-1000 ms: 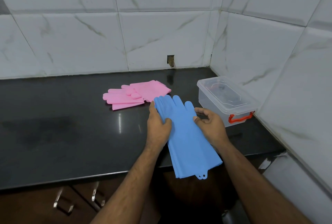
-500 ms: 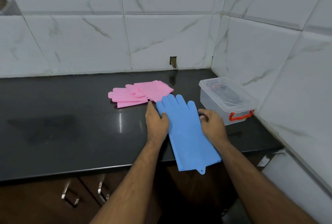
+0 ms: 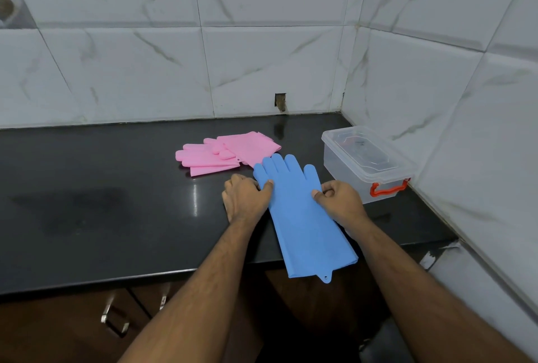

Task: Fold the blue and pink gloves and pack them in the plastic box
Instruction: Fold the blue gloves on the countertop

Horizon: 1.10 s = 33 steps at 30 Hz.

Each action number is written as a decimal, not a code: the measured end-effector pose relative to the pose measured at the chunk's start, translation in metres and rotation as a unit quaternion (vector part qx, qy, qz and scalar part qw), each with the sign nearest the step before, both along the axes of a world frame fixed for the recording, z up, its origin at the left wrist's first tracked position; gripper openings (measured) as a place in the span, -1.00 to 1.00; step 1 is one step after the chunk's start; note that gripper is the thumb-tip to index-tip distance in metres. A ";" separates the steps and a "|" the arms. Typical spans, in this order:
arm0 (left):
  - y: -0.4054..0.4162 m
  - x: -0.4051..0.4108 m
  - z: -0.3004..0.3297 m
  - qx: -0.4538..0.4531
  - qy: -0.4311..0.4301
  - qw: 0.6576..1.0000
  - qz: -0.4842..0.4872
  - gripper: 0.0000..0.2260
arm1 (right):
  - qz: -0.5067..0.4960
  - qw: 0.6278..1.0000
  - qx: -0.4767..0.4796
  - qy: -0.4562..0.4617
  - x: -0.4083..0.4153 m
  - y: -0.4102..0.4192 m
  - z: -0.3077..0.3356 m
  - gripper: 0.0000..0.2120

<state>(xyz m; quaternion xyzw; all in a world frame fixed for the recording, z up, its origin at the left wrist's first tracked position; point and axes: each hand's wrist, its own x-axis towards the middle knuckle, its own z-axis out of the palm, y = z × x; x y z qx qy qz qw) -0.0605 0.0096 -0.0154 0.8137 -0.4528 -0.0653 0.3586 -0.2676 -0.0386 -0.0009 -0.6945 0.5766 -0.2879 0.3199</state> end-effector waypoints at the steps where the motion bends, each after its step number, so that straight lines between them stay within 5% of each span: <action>1: 0.000 0.001 0.001 -0.004 0.007 1.000 -0.004 -0.64 | 0.000 1.000 0.011 -0.011 -0.001 -0.001 0.000 -0.77; 10: 0.014 0.004 -0.004 -0.144 0.248 0.957 -0.034 -0.77 | 0.025 0.998 0.034 -0.048 0.010 0.012 0.002 -0.78; 17: 0.040 0.016 -0.002 -0.300 0.321 0.895 0.077 -0.79 | 0.117 0.975 0.165 -0.096 0.041 0.018 0.020 -0.79; 27: 0.085 0.056 0.000 -0.313 0.250 0.909 0.114 -0.37 | 0.107 0.986 0.103 0.076 0.114 0.009 0.025 -0.77; 33: 0.080 0.074 0.001 -0.274 0.227 0.929 0.106 -0.39 | 0.123 0.968 -0.014 0.218 0.124 0.011 0.020 -0.78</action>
